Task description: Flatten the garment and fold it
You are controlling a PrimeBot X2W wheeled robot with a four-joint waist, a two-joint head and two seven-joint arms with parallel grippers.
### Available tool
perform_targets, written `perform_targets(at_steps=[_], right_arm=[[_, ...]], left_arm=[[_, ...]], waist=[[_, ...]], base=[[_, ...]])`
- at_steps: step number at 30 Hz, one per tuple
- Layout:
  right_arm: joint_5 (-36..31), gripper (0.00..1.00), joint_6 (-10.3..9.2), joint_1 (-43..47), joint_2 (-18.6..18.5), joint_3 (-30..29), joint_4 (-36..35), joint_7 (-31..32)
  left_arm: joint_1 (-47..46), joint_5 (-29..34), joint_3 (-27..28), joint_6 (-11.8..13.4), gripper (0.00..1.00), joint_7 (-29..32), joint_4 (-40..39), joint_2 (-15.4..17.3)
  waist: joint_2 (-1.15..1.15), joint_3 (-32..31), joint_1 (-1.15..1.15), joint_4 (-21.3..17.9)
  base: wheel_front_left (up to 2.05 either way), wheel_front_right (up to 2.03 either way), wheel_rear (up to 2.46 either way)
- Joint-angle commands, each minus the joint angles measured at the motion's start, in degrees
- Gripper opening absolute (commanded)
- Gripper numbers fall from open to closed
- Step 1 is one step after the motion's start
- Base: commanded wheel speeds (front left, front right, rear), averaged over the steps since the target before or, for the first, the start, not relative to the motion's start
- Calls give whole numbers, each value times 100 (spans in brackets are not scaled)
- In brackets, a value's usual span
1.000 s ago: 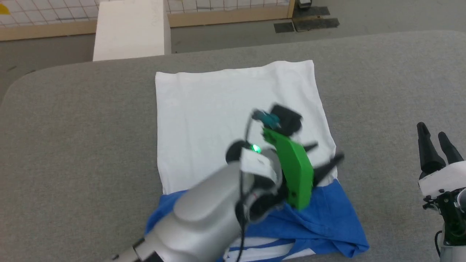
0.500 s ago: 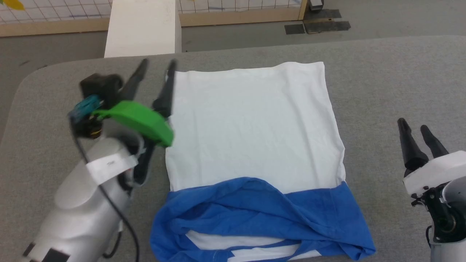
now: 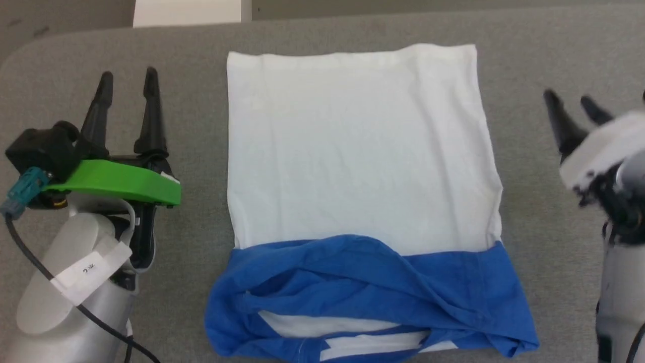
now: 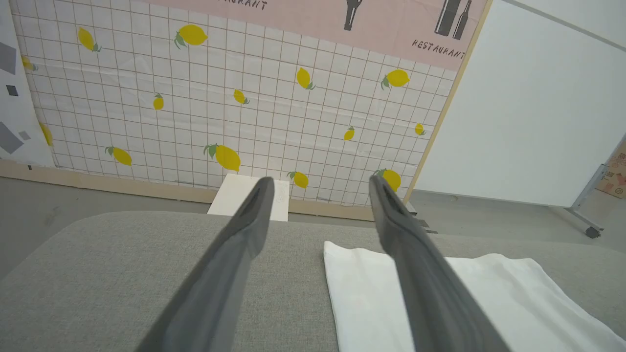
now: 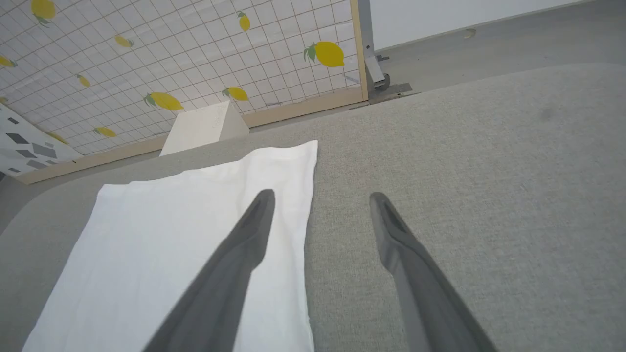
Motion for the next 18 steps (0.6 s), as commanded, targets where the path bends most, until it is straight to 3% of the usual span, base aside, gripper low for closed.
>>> perform_targets(at_steps=[1, 9, 18], right_arm=[[-181, 100, -8, -402, -103, 8, 89, 208], [-1030, 100, -8, -2295, -482, -14, 931, 1408], [-1803, 100, -8, -3154, -648, 143, 1526, 2187]], left_arm=[[22, 105, 55, -47, 100, -26, -117, -11], [-316, 250, 193, -212, 100, -26, -498, -23], [-475, 326, 253, -363, 100, -27, -529, -234]], waist=[[0, 701, 0, 244], [0, 1688, 0, 648], [0, 2195, 0, 1024]], base=[[0, 0, 0], [0, 0, 0], [0, 0, 0]])
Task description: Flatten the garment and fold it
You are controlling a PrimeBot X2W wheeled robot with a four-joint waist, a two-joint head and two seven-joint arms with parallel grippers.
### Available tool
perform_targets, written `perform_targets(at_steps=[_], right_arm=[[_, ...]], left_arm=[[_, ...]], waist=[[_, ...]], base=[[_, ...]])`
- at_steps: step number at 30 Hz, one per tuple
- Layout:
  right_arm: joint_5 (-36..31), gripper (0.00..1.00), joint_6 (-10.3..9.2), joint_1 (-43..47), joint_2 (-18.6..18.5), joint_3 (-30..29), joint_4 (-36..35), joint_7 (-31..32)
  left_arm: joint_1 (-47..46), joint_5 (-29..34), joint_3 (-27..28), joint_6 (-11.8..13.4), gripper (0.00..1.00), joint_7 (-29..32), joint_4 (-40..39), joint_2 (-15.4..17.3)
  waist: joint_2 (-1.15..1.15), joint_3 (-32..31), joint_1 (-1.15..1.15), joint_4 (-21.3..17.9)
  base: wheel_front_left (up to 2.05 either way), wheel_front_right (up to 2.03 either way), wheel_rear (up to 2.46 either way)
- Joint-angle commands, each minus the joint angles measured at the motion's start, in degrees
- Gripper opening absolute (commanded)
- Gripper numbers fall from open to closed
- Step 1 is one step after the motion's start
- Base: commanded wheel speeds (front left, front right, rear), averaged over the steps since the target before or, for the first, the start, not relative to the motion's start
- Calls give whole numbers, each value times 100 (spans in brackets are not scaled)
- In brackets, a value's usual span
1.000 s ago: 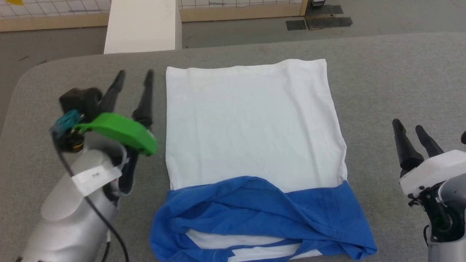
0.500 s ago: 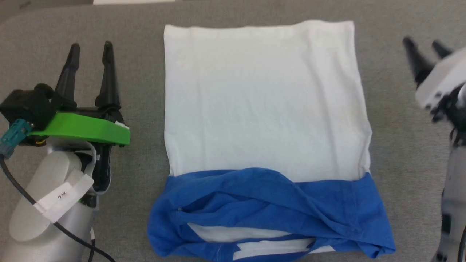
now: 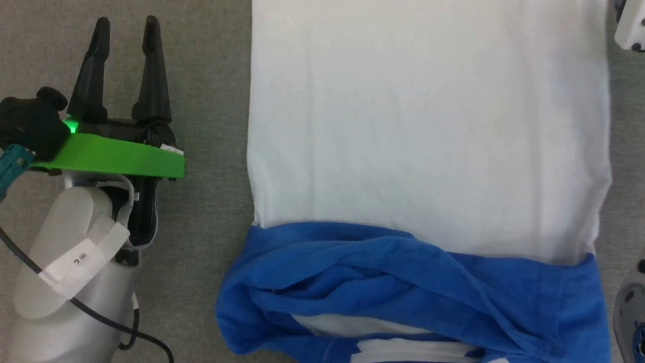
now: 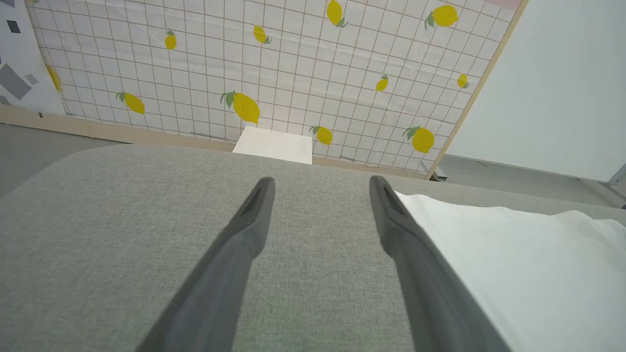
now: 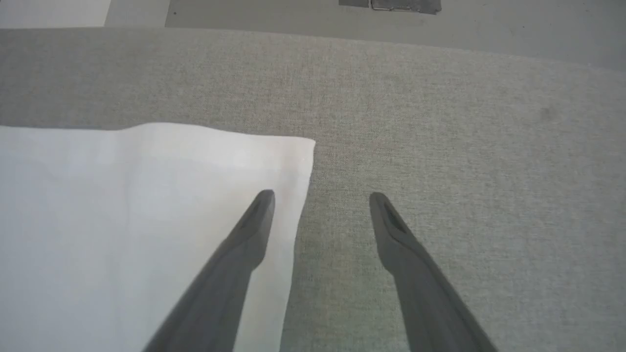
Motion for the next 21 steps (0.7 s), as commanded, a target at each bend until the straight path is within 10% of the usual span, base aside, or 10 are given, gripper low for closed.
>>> perform_targets(at_steps=[1, 11, 12, 13, 21], right_arm=[[-77, 100, -9, -133, -14, 34, 41, 56], [-212, 100, -9, -232, -211, 438, 270, 611], [-209, 31, -9, -235, -212, 419, 260, 678], [-221, 0, -9, -233, -218, 416, 249, 735], [-142, 0, -9, -282, -105, 447, -31, 795]], left_arm=[[-82, 61, 28, -49, 100, -27, 2, -34], [-84, 144, 113, -205, 100, -27, 120, -178], [-90, 146, 114, -216, 100, -27, 141, -188], [-98, 143, 111, -226, 100, -27, 161, -191], [-785, -226, -98, -536, 100, 1116, 355, 45]], waist=[[0, 409, -1, 386], [0, 519, -1, 404], [0, 510, -1, 394], [0, 500, -1, 383], [0, 375, -1, 186]], base=[[0, 0, 0], [0, 0, 0], [0, 0, 0], [0, 0, 0], [0, 0, 0]])
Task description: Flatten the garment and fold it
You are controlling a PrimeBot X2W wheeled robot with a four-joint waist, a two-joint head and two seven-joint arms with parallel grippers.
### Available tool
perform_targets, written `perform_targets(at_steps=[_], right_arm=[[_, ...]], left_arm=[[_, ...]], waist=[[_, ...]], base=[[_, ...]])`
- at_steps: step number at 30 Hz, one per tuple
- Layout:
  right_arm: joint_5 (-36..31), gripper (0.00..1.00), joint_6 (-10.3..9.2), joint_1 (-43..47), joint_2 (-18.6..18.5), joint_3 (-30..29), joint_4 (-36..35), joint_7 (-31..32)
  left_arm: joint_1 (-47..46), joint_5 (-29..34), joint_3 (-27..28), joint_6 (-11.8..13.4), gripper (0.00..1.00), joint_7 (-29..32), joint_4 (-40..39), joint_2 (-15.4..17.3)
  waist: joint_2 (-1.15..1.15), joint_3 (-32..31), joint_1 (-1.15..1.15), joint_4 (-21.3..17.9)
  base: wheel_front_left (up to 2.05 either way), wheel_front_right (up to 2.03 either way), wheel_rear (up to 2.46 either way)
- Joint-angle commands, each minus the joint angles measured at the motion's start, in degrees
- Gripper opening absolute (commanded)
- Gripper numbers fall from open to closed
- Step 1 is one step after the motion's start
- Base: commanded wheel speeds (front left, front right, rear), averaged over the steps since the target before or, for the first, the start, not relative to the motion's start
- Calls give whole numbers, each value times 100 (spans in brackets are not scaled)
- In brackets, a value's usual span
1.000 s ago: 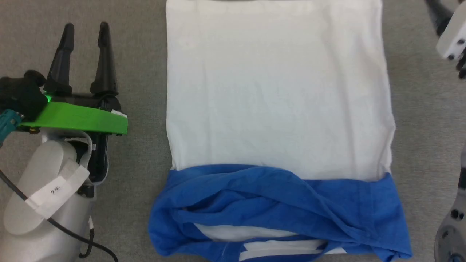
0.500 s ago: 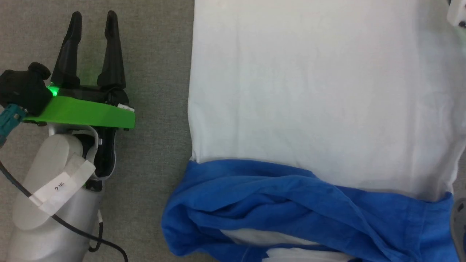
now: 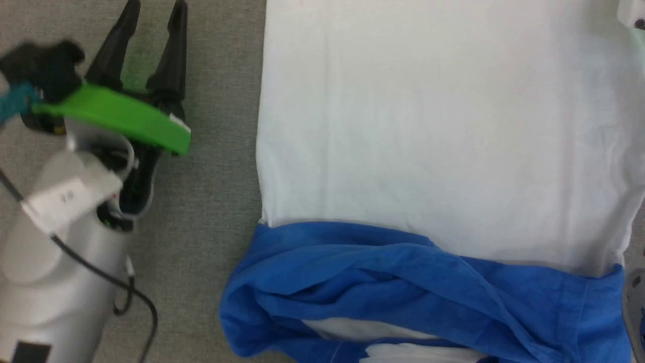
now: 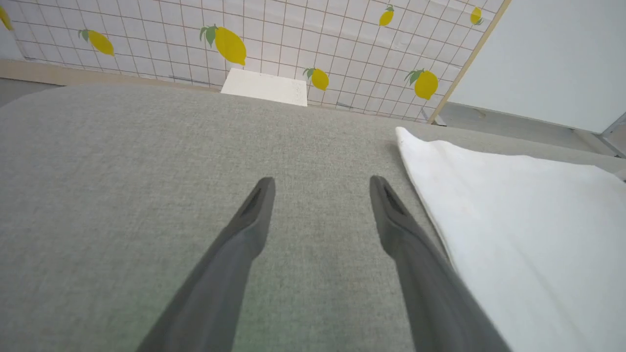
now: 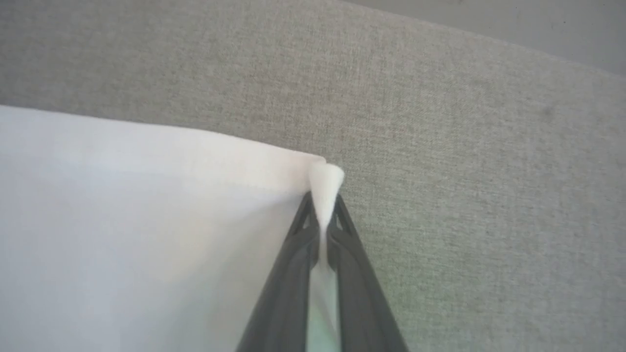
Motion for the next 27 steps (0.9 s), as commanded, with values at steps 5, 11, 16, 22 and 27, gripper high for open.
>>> perform_targets(at_steps=[5, 11, 16, 22, 27], right_arm=[[154, 0, -9, 111, 39, 183, -48, 24], [306, 0, -9, 30, 68, 448, -107, 29], [455, 0, -9, -30, 126, 679, -123, -62], [673, 0, -9, -92, 141, 977, -74, -182], [778, 0, -9, -160, 60, 1114, -23, -251]], left_arm=[[-1385, -408, -214, -34, 100, 1794, 236, 264], [-2737, -686, -647, 115, 100, 3797, 799, 257], [-3331, -604, -1010, 150, 100, 4718, 1266, 278], [-3539, -556, -1162, 167, 100, 5099, 1684, 330], [-3513, -464, -1319, 139, 100, 5229, 1871, 384]], waist=[[0, -49, -1, -222], [0, 64, -1, -468], [0, 177, -1, -672], [0, 298, -1, -874], [0, 377, -1, -909]], base=[[0, 0, 0], [0, 0, 0], [0, 0, 0], [0, 0, 0], [0, 0, 0]])
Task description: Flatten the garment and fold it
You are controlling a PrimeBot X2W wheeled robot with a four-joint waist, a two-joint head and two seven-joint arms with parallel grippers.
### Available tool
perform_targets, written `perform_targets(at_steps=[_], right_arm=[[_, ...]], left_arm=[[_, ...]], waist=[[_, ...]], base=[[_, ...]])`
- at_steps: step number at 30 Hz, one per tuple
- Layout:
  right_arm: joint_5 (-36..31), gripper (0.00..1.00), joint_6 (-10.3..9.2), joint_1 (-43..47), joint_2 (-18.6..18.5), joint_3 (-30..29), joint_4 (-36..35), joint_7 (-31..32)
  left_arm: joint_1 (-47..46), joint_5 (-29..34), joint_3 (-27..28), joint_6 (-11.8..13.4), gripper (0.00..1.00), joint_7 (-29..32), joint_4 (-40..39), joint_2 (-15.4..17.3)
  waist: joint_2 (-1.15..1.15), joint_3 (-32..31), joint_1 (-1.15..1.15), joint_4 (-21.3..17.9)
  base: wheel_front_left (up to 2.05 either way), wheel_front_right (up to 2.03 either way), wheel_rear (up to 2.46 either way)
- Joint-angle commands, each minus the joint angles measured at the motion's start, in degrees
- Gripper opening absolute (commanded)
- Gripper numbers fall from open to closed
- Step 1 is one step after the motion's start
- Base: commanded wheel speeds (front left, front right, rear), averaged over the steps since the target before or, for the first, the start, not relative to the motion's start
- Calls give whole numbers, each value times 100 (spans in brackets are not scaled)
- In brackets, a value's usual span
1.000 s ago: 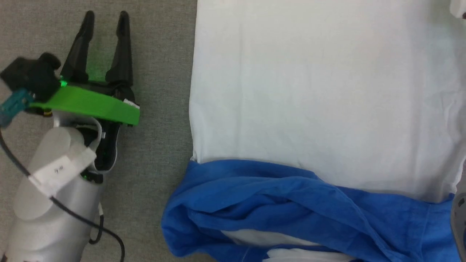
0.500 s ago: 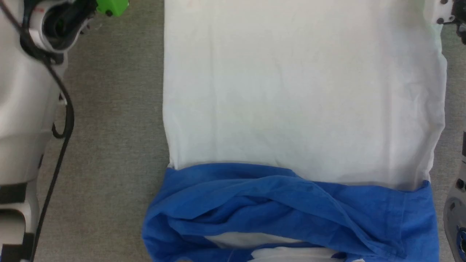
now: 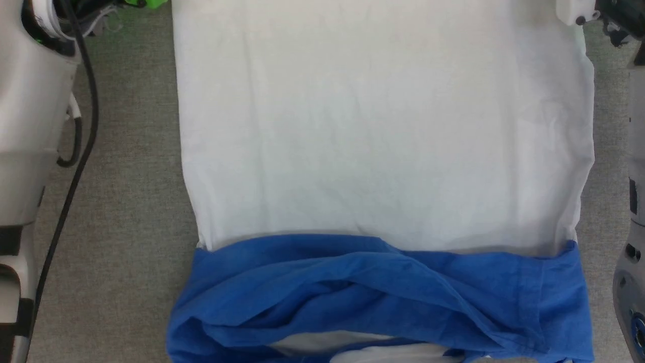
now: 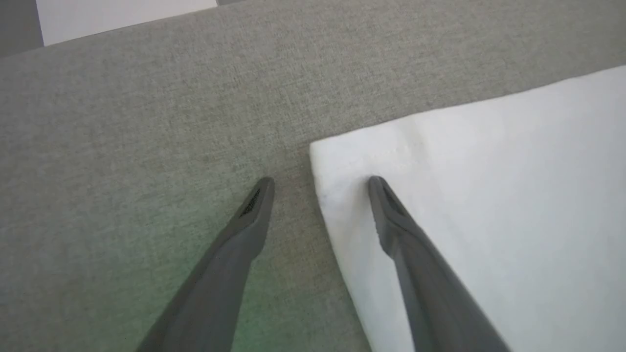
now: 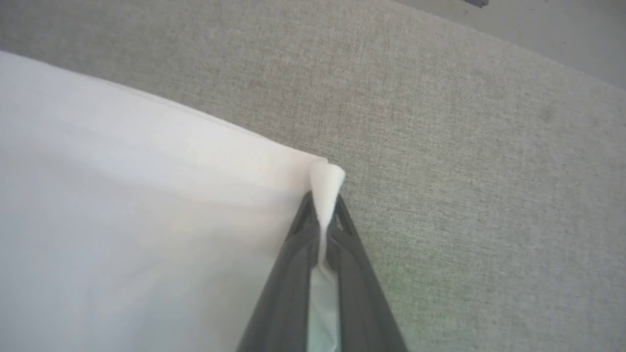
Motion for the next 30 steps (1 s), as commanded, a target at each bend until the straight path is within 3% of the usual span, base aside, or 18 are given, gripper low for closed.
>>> perform_targets(at_steps=[1, 2, 3, 4, 10, 17, 24, 30], right_arm=[[51, 0, -10, -6, -24, 42, 97, -8], [68, 0, -10, -17, -30, 54, 106, -19], [87, 0, -10, -29, -38, 77, 121, -27], [101, 0, -10, -39, -44, 91, 133, -36], [169, 0, -10, -28, -114, 127, 252, -252], [309, 0, -10, 147, -237, 42, 390, -983], [601, 0, -10, 642, -426, 45, 505, -1727], [1107, 0, -10, 1513, -637, 195, 300, -2033]], left_arm=[[53, 35, -68, 12, 100, 84, 130, 27], [64, 50, -84, 16, 100, 87, 154, 39], [77, 64, -98, 6, 31, 75, 178, 54], [90, 48, -92, -14, 0, 54, 190, 55], [113, -262, 241, -126, 0, -378, 194, -11], [322, -757, 737, -313, 0, -984, 156, -131], [1067, -1071, 874, -591, 0, -1510, 46, -234], [1984, -1258, 923, -686, 0, -1826, -209, -176]], waist=[[0, 45, 0, -24], [0, 56, 0, -27], [0, 66, 0, -32], [0, 72, 0, -36], [0, -99, 0, 7], [0, -787, 0, 183], [0, -1707, 0, 363], [0, -2534, 0, 430]], base=[[0, 0, 0], [0, 0, 0], [0, 0, 0], [0, 0, 0], [0, 0, 0], [0, 0, 0], [0, 0, 0], [0, 0, 0]])
